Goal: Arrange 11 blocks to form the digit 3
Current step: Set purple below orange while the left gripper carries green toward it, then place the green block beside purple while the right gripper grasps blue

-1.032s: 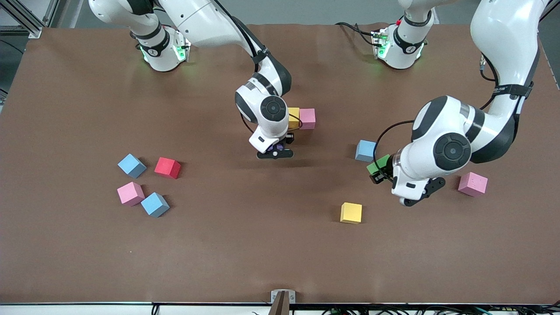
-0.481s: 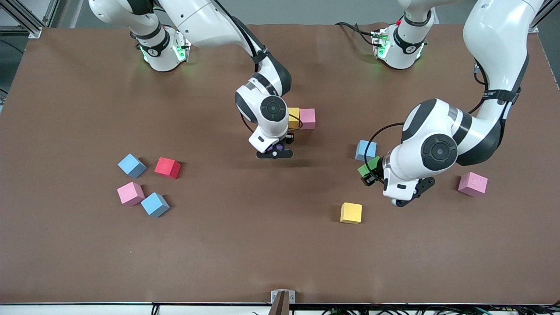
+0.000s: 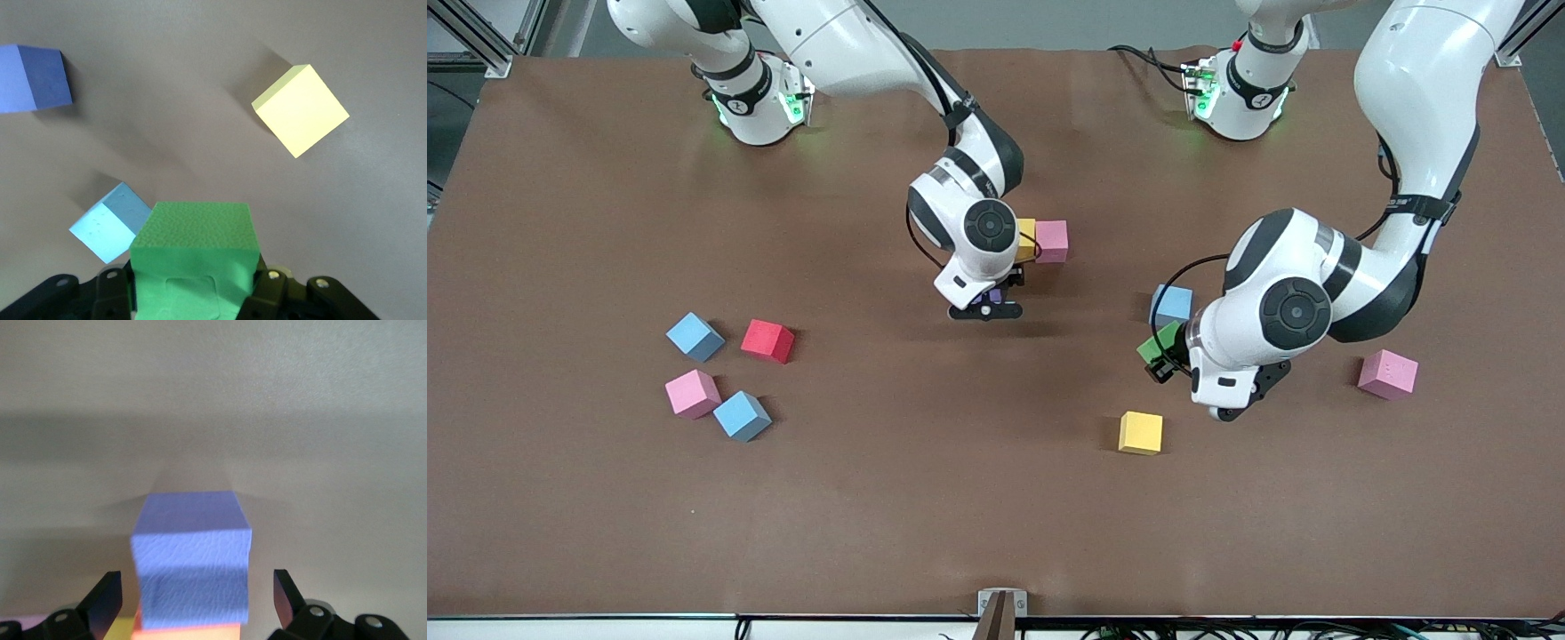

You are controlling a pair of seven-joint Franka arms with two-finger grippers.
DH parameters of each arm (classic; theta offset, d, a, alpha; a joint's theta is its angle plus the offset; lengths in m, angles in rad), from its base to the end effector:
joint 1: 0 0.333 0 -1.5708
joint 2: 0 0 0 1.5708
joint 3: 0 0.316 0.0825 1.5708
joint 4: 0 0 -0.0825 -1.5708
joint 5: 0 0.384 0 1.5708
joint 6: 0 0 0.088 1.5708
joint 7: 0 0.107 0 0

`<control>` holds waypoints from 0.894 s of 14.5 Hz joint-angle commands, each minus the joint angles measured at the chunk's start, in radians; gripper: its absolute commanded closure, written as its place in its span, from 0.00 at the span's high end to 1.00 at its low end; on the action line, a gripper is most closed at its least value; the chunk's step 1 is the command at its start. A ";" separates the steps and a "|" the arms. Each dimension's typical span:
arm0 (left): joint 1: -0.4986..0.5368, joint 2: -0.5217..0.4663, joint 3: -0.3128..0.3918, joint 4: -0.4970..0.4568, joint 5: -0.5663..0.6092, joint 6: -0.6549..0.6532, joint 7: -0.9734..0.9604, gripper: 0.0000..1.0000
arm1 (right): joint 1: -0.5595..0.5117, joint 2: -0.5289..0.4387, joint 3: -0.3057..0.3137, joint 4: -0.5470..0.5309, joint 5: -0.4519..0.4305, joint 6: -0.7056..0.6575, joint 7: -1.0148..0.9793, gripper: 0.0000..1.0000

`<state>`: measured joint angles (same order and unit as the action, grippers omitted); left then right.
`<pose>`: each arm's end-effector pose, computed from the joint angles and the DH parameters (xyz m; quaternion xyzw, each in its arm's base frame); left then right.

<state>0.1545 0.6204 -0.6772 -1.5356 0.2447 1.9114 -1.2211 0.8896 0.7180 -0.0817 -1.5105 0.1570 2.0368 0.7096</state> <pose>0.6284 -0.2591 0.3441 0.9393 0.3304 -0.0916 0.0092 0.4651 0.5110 0.2268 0.9947 0.0146 -0.0948 0.0364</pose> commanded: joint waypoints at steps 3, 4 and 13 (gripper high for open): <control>-0.026 -0.004 0.002 -0.003 0.004 0.014 -0.098 0.23 | -0.043 -0.112 -0.003 0.053 0.032 -0.127 0.002 1.00; -0.027 -0.001 0.004 -0.003 0.004 0.015 -0.098 0.23 | -0.063 -0.132 -0.006 0.053 0.030 -0.135 -0.004 1.00; -0.096 0.070 0.004 -0.015 0.010 0.122 -0.398 0.23 | -0.434 -0.184 -0.010 0.090 -0.095 -0.210 -0.655 1.00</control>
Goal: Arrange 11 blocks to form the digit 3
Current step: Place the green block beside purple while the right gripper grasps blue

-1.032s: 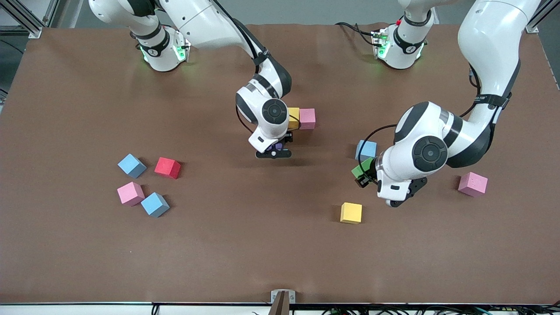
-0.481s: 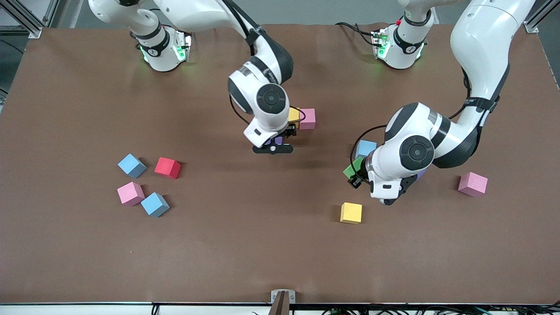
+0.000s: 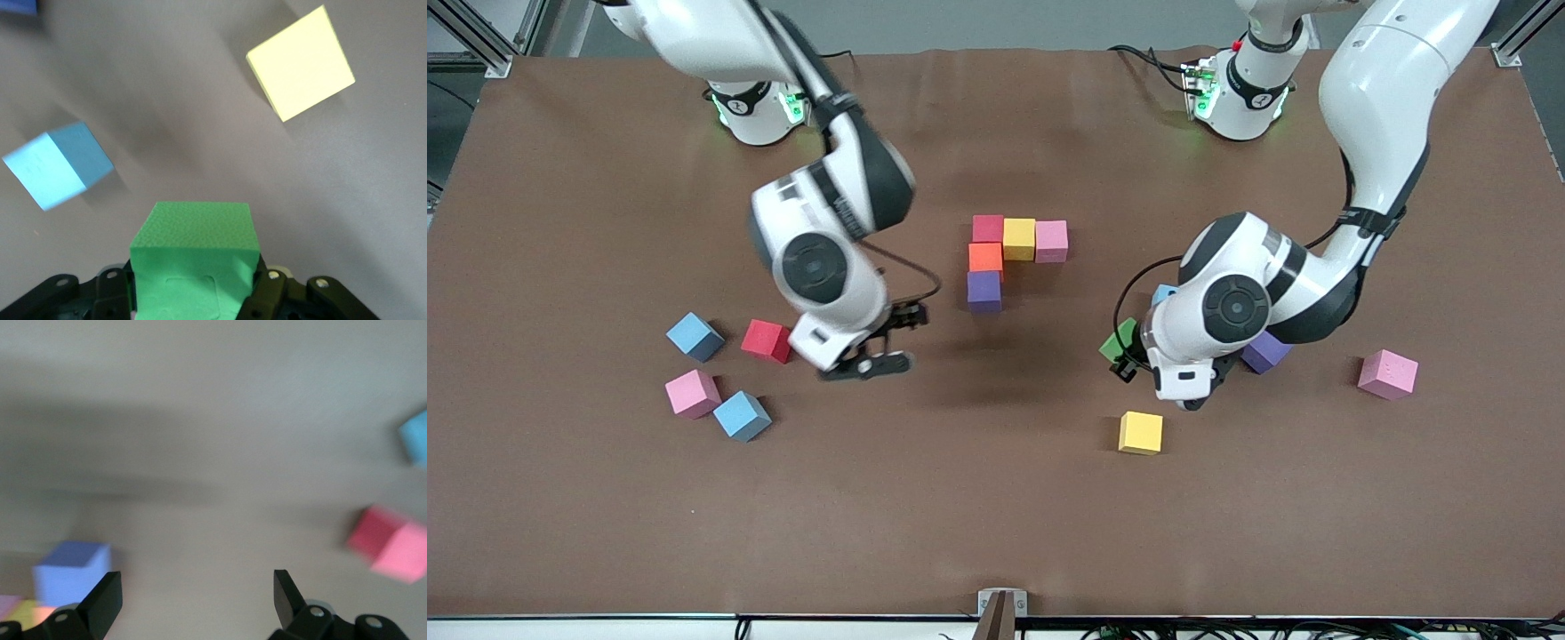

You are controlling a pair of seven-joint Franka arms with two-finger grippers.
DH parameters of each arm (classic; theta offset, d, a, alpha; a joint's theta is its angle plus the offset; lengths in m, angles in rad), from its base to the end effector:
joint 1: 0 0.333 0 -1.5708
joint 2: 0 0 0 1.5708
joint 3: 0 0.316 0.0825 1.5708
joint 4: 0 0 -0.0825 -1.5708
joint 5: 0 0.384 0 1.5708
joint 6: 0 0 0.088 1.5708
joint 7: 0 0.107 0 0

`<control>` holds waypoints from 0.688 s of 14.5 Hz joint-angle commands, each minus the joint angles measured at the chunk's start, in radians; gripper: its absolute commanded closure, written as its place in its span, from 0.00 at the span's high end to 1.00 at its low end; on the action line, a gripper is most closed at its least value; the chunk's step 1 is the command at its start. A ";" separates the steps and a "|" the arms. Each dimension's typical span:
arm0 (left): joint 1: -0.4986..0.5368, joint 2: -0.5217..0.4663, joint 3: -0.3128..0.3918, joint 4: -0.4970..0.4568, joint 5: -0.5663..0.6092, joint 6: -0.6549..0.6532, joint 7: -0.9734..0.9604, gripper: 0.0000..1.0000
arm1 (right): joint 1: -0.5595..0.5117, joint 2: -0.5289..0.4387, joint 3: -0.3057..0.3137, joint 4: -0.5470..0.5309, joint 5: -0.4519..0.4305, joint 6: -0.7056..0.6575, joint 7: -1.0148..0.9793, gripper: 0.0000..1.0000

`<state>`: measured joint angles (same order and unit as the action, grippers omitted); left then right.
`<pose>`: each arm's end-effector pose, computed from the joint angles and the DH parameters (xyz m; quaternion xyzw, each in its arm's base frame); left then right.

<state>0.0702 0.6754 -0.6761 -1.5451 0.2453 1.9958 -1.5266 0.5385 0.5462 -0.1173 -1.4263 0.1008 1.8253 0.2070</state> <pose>0.6103 -0.3156 0.3143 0.8949 0.4349 -0.0993 0.0140 0.6220 0.3029 0.3691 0.9926 0.0968 -0.0732 0.0061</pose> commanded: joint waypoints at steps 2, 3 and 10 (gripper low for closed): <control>-0.029 0.027 0.004 -0.013 0.009 0.075 -0.229 0.23 | -0.138 -0.006 0.025 0.006 -0.076 0.047 -0.300 1.00; -0.046 0.032 0.004 -0.015 0.009 0.080 -0.306 0.23 | -0.158 -0.003 0.025 0.003 -0.094 0.073 -0.361 1.00; -0.227 0.055 0.082 -0.018 0.143 0.090 -0.836 0.23 | -0.271 0.034 0.027 -0.013 -0.110 0.182 -0.814 1.00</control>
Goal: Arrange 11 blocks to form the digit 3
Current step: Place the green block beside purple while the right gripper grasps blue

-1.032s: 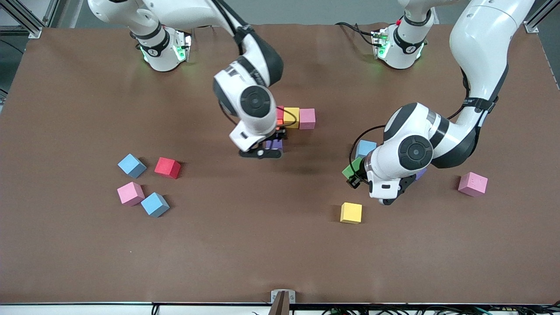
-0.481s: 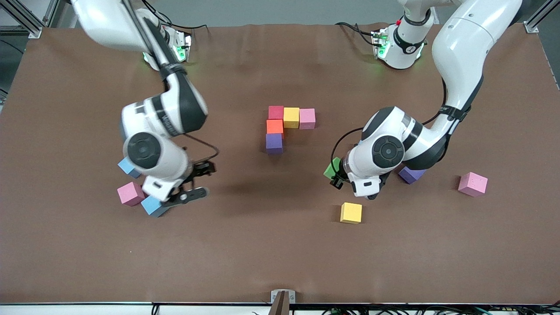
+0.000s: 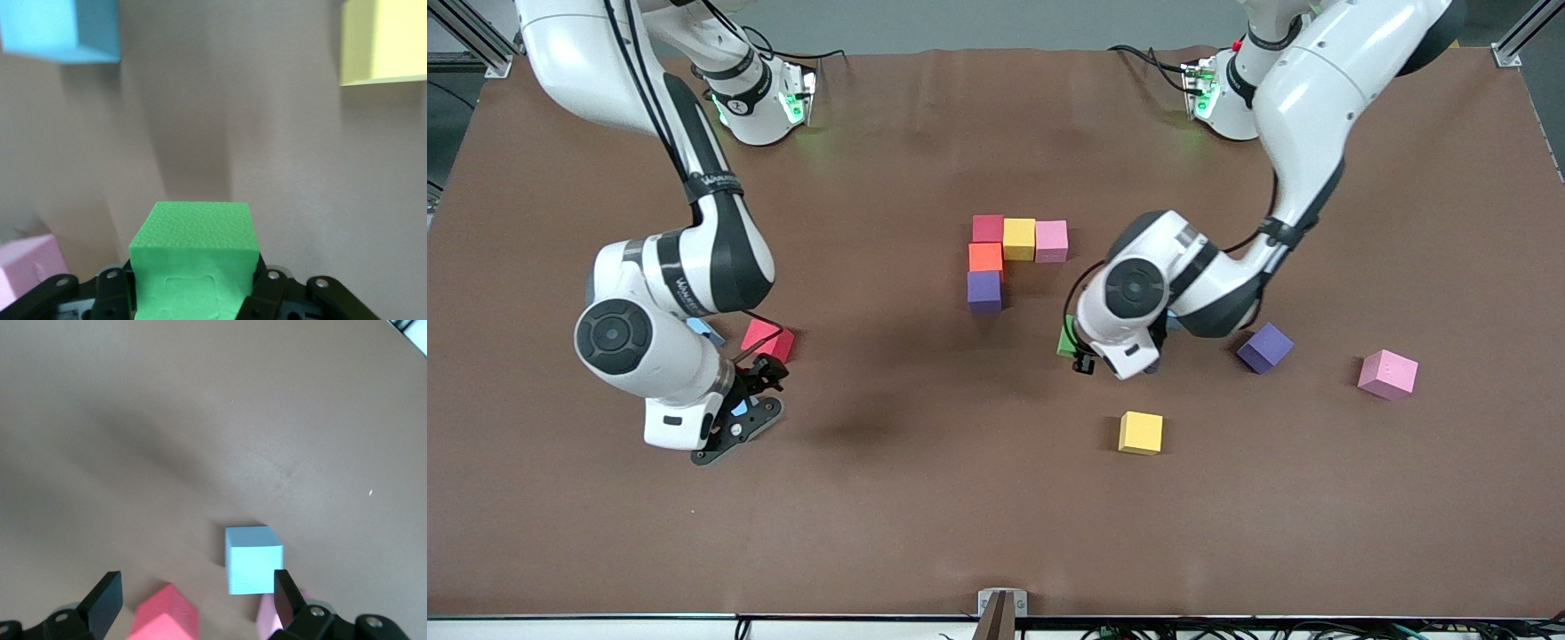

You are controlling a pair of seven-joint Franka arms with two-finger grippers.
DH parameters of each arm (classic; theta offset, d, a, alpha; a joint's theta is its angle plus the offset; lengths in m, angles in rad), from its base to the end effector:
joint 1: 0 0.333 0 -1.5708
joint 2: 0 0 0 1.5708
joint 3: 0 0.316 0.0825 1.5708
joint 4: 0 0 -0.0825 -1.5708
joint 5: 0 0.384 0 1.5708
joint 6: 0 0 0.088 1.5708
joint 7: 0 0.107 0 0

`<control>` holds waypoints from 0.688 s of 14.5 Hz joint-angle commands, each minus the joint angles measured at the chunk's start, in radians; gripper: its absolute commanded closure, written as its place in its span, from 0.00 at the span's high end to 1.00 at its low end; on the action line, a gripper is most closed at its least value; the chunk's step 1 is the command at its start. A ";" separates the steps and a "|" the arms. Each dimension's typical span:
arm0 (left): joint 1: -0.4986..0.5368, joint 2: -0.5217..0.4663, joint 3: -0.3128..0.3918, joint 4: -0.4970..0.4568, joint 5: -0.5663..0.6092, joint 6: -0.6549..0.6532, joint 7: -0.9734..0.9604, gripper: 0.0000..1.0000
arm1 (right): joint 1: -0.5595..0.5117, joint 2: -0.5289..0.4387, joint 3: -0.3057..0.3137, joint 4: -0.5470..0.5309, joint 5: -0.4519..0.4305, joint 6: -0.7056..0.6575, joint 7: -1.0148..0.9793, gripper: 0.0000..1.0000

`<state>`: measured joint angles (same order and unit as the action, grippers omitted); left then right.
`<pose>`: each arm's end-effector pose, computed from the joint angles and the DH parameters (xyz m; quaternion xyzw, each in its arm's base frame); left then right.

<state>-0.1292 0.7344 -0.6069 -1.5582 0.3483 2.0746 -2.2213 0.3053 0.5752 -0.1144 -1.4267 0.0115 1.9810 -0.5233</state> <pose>0.5622 -0.4006 0.2638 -0.7600 -0.6468 0.0538 0.0327 0.6941 0.1499 0.3610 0.9343 0.3555 -0.0128 0.0241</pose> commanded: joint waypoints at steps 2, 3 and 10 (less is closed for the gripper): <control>-0.053 -0.004 0.013 -0.017 0.057 0.031 -0.256 0.23 | -0.055 0.006 0.025 -0.055 -0.021 0.087 -0.092 1.00; -0.065 -0.004 0.013 -0.032 0.061 0.056 -0.294 0.23 | -0.069 0.008 0.025 -0.081 -0.021 0.119 -0.093 1.00; -0.099 -0.013 0.012 -0.167 0.155 0.182 -0.469 0.23 | -0.109 0.060 0.027 -0.123 -0.016 0.199 -0.104 1.00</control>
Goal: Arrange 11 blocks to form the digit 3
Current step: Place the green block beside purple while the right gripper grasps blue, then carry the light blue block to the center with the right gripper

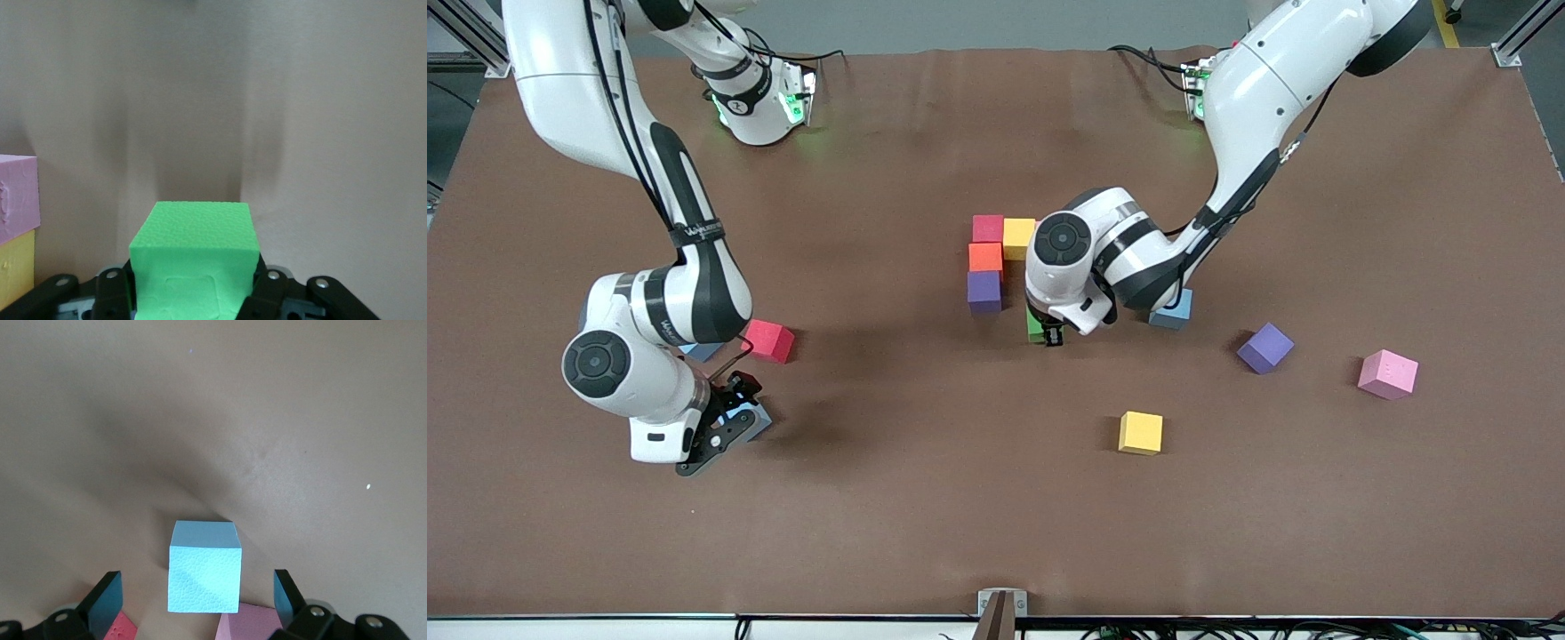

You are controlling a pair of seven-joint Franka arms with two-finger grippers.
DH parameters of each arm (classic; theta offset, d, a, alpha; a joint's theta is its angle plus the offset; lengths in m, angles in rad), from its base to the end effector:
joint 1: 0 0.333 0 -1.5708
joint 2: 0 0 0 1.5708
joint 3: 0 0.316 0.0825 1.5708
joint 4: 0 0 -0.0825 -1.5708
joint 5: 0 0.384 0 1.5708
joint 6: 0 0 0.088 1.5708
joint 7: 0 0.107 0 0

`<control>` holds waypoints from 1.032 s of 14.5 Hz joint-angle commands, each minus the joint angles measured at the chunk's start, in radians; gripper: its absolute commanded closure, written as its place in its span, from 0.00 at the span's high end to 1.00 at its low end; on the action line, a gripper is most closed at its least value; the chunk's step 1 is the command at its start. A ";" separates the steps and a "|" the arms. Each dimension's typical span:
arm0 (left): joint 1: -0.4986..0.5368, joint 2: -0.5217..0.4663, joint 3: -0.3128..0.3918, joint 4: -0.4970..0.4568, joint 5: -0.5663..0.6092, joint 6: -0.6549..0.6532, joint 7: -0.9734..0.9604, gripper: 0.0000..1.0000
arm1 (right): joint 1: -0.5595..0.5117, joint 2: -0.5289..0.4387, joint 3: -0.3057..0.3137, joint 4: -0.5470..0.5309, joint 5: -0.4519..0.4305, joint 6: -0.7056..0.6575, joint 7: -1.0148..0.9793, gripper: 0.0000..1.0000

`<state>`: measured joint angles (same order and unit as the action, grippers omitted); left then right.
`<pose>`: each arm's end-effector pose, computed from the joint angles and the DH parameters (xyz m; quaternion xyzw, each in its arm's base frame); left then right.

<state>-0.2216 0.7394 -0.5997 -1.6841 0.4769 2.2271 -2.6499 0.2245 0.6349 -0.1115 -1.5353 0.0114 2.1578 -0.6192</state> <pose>0.4981 -0.4498 0.2218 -0.6826 -0.7305 0.0101 0.0201 0.6983 0.0918 0.2841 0.9307 0.3648 -0.0113 0.0264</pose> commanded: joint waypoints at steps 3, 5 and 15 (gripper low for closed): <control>-0.019 -0.025 0.004 -0.087 0.028 0.086 -0.070 0.23 | -0.040 0.022 0.026 -0.049 -0.008 0.062 -0.007 1.00; -0.024 -0.025 0.004 -0.117 0.031 0.132 -0.081 0.23 | -0.047 0.023 0.027 -0.089 -0.005 0.099 -0.007 1.00; -0.065 -0.031 0.001 -0.140 0.068 0.140 -0.148 0.23 | -0.051 0.060 0.029 -0.114 0.050 0.149 -0.007 0.92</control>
<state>-0.2770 0.7360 -0.6016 -1.7916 0.5167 2.3509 -2.7216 0.1934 0.6948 -0.1018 -1.6357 0.0506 2.2822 -0.6190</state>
